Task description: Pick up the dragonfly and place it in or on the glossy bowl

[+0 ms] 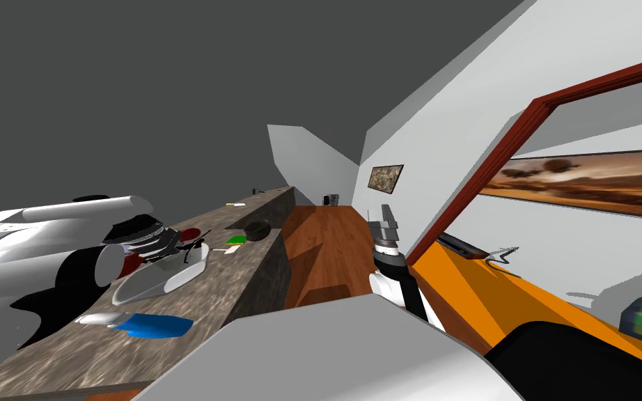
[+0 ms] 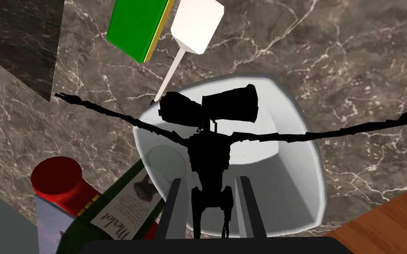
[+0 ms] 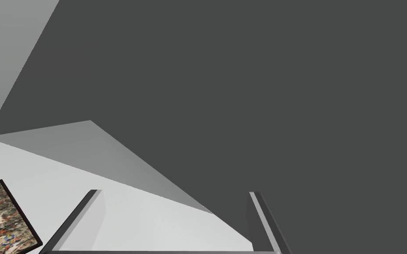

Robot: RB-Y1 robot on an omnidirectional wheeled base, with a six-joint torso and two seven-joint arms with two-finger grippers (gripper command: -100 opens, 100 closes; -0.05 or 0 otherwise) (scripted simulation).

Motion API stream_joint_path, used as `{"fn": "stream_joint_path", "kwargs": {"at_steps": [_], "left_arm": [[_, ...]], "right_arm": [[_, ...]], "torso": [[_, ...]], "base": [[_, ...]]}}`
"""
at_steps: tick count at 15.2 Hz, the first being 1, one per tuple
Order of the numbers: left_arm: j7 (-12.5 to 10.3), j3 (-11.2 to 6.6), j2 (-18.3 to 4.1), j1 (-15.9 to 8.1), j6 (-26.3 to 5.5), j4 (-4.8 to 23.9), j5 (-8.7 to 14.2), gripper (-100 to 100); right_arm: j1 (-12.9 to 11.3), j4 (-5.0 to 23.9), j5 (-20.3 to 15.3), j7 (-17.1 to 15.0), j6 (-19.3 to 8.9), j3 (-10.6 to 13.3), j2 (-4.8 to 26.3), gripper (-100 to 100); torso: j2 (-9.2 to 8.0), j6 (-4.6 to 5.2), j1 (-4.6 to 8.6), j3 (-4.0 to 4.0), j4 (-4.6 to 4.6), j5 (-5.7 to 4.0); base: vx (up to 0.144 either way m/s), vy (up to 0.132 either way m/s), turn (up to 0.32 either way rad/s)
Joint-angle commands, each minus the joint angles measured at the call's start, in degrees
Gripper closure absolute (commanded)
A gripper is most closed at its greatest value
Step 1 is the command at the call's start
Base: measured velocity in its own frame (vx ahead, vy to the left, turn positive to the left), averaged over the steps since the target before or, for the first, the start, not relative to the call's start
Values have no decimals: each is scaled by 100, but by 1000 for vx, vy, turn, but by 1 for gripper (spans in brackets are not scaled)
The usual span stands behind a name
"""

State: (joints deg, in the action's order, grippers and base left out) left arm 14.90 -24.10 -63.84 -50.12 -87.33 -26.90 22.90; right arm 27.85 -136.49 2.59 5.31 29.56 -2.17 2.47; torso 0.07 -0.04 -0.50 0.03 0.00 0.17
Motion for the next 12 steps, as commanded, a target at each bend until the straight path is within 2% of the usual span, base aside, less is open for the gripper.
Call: {"fn": "stream_joint_path", "kwargs": {"at_steps": [1,2,4,6,8,9,11,12], "left_arm": [[178,-105,-190,186,-167,110,151,100],[178,-105,-190,186,-167,-94,151,100],[178,-105,-190,186,-167,-186,151,100],[178,-105,-190,186,-167,100,151,100],[178,-105,-190,186,-167,110,151,100],[279,-137,-295,238,-219,228,218,100],[313,-148,-331,257,-237,269,242,100],[257,-144,-286,253,-234,198,222,100]], "right_arm": [[0,0,0,0,0,0,0,0],[0,0,0,0,0,0,0,0],[0,0,0,0,0,0,0,0],[0,0,0,0,0,0,0,0],[0,0,0,0,0,1,-1,0],[0,0,0,0,0,1,-1,0],[0,0,0,0,0,0,0,0],[0,0,0,0,0,0,0,0]], "torso": [[0,0,0,0,0,0],[-4,-3,-8,-2,-1,0],[-3,5,-11,-3,-4,-4],[3,5,15,1,-1,-5],[2,5,38,2,2,-5],[2,6,47,2,1,-9],[3,7,30,1,0,-11],[5,6,22,3,0,-10]], "base": [[5,113,-106],[-5,142,-91],[3,95,-22],[10,22,-2],[2,-13,9],[1,26,-54],[15,70,-54],[9,49,-19]]}}
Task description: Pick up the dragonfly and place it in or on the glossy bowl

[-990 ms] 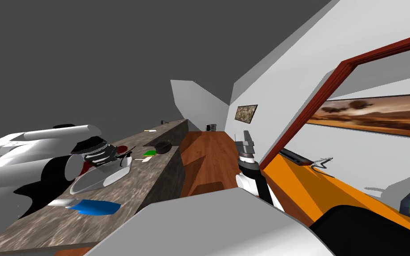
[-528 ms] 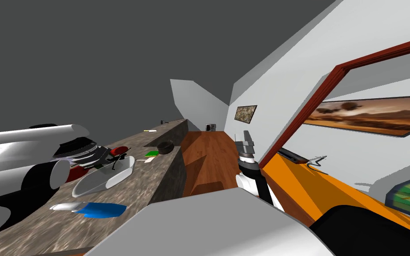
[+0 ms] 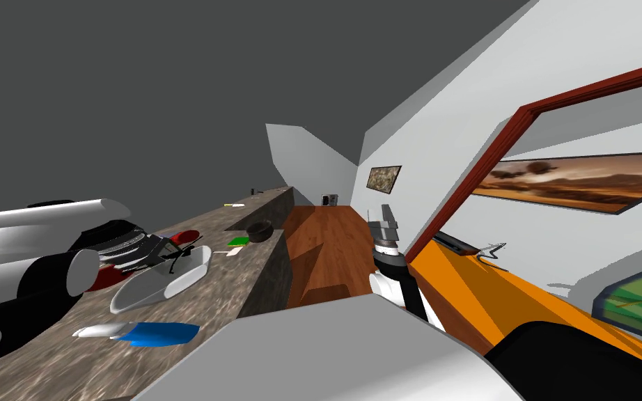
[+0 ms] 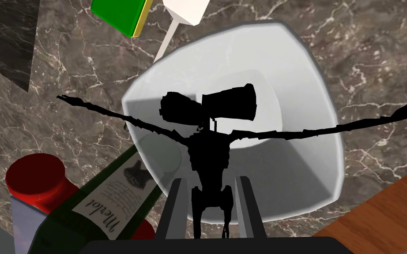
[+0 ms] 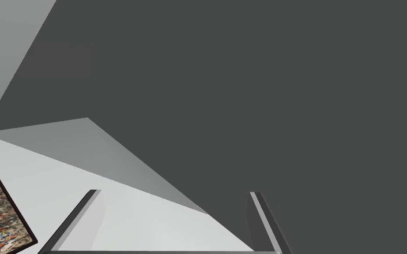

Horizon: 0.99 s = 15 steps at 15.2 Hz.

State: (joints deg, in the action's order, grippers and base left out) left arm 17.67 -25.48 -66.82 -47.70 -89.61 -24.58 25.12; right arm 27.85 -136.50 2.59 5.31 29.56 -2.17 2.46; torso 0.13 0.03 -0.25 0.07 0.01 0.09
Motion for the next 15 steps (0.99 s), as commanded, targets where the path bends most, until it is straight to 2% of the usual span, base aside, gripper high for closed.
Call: {"fn": "stream_joint_path", "kwargs": {"at_steps": [1,5,6,8,9,12,14,15], "left_arm": [[0,0,0,0,0,0,0,-100],[1,0,0,1,0,-2,0,-100],[43,-3,-171,-72,-216,-62,0,-100],[57,-4,-228,-97,-287,-82,0,-100],[85,-6,-342,-145,-431,-122,0,-100],[99,-7,-399,-170,-503,-110,0,-100],[140,-10,-570,-243,-719,-202,1,-100],[140,-10,-570,-243,-719,-202,1,-100]], "right_arm": [[0,0,0,0,0,0,0,0],[0,0,0,0,0,0,0,0],[0,0,0,0,0,0,-1,0],[0,0,0,0,0,1,-1,0],[0,0,0,0,0,1,-1,0],[0,0,0,0,0,1,-1,0],[0,0,0,0,0,1,-1,0],[0,0,0,0,0,1,-1,0]], "torso": [[0,0,0,0,0,0],[-2,1,20,-1,-1,-5],[-3,1,22,-1,-1,-5],[2,0,29,0,-1,-9],[4,0,31,1,0,-9],[9,1,33,5,1,-10],[4,1,29,2,1,-8],[4,1,31,1,0,-10]], "base": [[3,18,-2],[0,2,0],[12,-9,-20],[25,-16,-15],[33,-19,-15],[30,-15,-9],[14,-10,-13],[22,-12,-15]]}}
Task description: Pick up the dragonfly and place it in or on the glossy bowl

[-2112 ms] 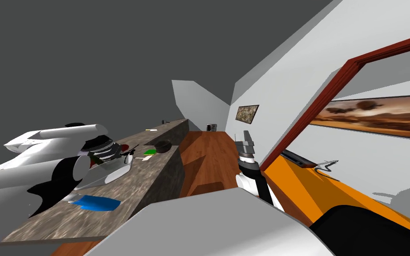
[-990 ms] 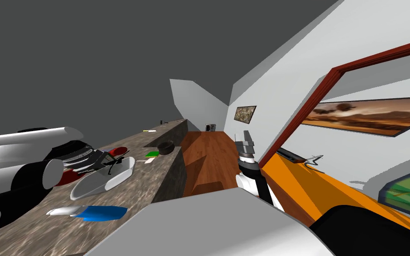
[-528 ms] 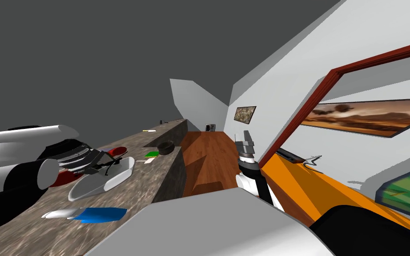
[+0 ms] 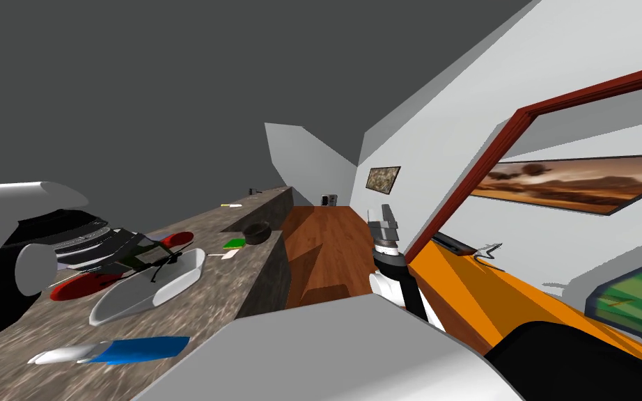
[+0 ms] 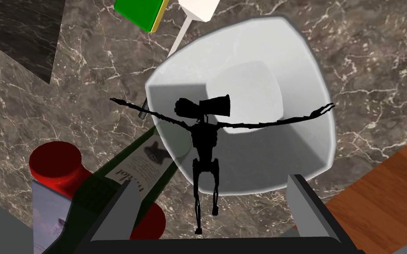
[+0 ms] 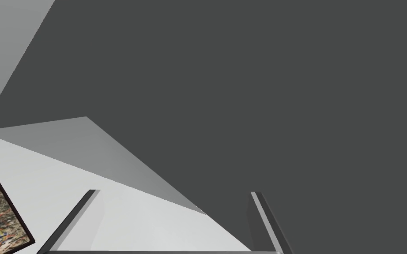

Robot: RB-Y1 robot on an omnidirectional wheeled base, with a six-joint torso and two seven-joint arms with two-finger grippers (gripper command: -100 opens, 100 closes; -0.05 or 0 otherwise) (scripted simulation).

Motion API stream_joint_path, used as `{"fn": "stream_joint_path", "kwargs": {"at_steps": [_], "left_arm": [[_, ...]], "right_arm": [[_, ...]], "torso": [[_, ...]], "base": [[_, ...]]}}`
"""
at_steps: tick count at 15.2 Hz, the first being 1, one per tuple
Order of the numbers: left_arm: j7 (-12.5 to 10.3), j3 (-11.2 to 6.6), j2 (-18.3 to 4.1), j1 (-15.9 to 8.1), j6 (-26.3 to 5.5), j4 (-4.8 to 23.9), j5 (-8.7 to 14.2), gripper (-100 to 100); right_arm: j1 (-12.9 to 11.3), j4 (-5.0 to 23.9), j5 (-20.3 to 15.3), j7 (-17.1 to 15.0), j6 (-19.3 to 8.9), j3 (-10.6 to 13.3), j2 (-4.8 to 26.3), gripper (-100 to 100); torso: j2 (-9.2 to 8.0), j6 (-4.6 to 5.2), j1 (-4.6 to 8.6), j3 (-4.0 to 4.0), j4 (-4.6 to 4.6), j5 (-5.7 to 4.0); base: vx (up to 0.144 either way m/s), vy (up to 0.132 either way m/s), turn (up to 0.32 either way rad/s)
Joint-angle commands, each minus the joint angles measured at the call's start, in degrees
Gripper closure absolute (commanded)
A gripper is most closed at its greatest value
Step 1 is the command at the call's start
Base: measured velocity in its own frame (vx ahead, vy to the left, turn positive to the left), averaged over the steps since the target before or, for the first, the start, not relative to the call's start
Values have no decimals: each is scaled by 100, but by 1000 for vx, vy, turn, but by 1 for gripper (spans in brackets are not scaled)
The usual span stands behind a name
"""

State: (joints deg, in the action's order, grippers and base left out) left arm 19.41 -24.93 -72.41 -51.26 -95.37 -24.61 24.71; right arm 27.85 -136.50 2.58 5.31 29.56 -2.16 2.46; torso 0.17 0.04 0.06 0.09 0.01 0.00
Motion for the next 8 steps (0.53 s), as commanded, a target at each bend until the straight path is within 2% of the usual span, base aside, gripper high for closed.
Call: {"fn": "stream_joint_path", "kwargs": {"at_steps": [1,3,8], "left_arm": [[-34,-66,-12,113,-143,-199,41,-100],[-7,-25,-17,39,-79,-94,15,-100],[-15,-33,-16,52,-100,-117,20,-100]], "right_arm": [[0,0,0,0,0,0,0,0],[0,0,0,0,0,0,0,0],[0,0,0,0,0,0,0,0]], "torso": [[0,0,0,0,0,0],[-2,0,-3,-1,0,2],[-6,0,-7,-3,-1,3]], "base": [[16,-8,-2],[4,-2,1],[0,0,0]]}}
